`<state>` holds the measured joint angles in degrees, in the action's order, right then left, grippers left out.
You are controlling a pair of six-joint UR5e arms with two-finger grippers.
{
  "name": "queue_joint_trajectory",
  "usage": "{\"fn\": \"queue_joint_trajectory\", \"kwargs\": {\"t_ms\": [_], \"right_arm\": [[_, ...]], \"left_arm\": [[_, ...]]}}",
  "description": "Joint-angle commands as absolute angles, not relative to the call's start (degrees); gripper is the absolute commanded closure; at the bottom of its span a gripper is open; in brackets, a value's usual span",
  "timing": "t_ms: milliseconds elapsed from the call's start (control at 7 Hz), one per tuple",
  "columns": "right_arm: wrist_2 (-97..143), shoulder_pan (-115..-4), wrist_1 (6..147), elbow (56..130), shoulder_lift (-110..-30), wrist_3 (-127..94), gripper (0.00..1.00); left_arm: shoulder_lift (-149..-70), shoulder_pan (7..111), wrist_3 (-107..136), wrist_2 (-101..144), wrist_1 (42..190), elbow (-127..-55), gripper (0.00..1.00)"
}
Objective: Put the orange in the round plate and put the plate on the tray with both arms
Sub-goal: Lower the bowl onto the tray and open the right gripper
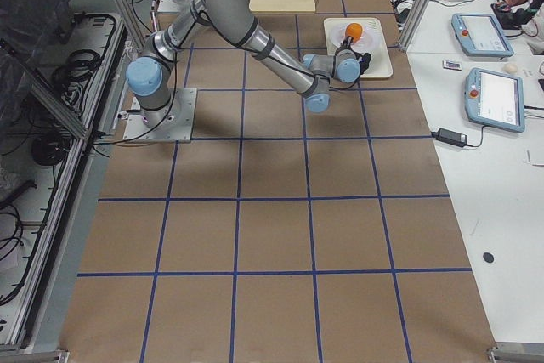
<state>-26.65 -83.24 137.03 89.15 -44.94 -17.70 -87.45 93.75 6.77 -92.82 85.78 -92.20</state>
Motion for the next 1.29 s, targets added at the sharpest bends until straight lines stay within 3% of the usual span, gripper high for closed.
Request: {"fn": "queue_joint_trajectory", "kwargs": {"t_ms": [0,286,714,857,1143], "right_arm": [[-28.21,-83.23,136.76,89.21,-45.00,-17.84,0.47],[-30.04,-82.80,136.58,88.86,-46.05,-18.19,0.43],[-47.68,-80.69,133.62,88.59,-54.03,-16.18,0.38],[-54.86,-80.68,128.37,88.33,-57.53,-13.91,0.35],[-68.33,-82.34,109.44,80.37,-62.20,-11.09,0.35]], "left_arm": [[-87.45,93.78,6.77,-92.81,85.78,-92.20,0.00],[-87.45,93.78,6.77,-92.90,85.78,-92.20,0.00],[-87.45,93.78,6.77,-92.81,85.78,-92.20,0.00],[-87.45,93.69,6.77,-92.81,85.78,-92.20,0.00],[-87.45,93.69,6.77,-92.73,85.78,-92.11,0.00]]}}
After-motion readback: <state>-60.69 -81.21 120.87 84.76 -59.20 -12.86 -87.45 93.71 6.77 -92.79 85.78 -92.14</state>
